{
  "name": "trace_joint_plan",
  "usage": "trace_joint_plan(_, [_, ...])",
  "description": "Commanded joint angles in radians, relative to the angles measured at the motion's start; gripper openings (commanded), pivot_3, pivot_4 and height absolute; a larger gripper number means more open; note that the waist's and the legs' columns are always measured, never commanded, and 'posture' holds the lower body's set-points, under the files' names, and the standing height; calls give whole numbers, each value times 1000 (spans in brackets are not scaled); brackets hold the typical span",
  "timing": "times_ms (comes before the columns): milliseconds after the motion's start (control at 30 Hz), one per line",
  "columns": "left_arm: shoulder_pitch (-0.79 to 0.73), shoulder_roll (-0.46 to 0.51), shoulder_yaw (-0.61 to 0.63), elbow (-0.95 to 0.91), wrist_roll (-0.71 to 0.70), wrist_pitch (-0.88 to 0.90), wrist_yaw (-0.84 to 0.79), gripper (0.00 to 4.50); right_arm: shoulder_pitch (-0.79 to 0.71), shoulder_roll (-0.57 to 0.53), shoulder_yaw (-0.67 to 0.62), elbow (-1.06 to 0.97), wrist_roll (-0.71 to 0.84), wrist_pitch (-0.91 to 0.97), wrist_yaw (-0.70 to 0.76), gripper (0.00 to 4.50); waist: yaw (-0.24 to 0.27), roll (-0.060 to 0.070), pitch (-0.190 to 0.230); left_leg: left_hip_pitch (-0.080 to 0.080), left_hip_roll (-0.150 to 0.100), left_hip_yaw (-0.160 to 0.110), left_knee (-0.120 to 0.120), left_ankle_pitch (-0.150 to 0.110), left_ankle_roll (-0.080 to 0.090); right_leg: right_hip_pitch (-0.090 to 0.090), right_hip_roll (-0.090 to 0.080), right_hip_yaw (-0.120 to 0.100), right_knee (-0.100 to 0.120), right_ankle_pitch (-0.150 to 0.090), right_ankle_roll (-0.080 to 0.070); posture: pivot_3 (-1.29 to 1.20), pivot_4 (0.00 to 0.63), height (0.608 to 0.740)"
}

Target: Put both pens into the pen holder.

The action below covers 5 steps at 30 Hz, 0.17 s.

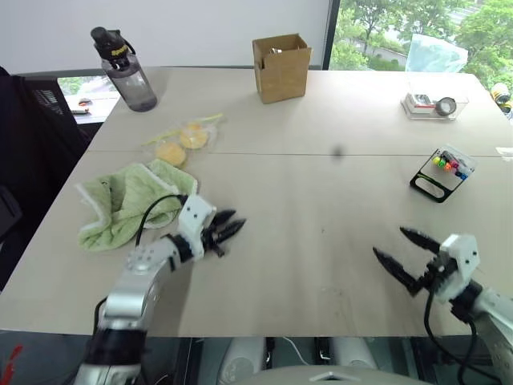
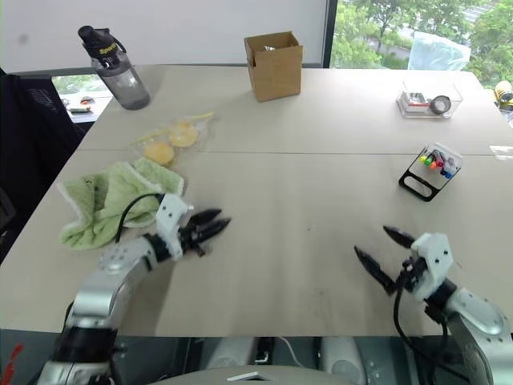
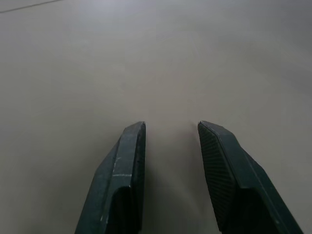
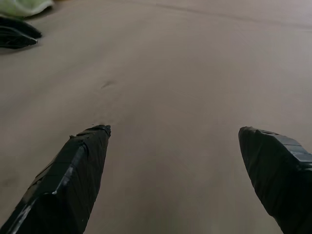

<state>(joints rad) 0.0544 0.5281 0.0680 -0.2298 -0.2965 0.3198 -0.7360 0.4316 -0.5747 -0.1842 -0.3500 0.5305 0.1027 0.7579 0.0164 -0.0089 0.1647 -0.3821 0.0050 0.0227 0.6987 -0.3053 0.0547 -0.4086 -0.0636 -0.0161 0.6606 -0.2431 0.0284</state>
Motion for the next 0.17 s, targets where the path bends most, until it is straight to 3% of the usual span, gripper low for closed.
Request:
trace_joint_plan(33, [46, 6, 22, -89, -12, -2, 19, 1713, -11, -2, -49, 13, 14, -48, 53, 4490, -2, 1, 0, 0, 0, 0, 0, 0, -1, 0, 0, 0, 0, 0, -1, 0, 150, 740])
trace_joint_plan(167, [56, 3, 16, -130, -50, 23, 11, 1713, -45, 0, -62, 71, 3, -79, 91, 4490, -2, 1, 0, 2, 0, 1, 0, 1, -1, -1, -1, -1, 1, 1, -1, 0, 150, 740])
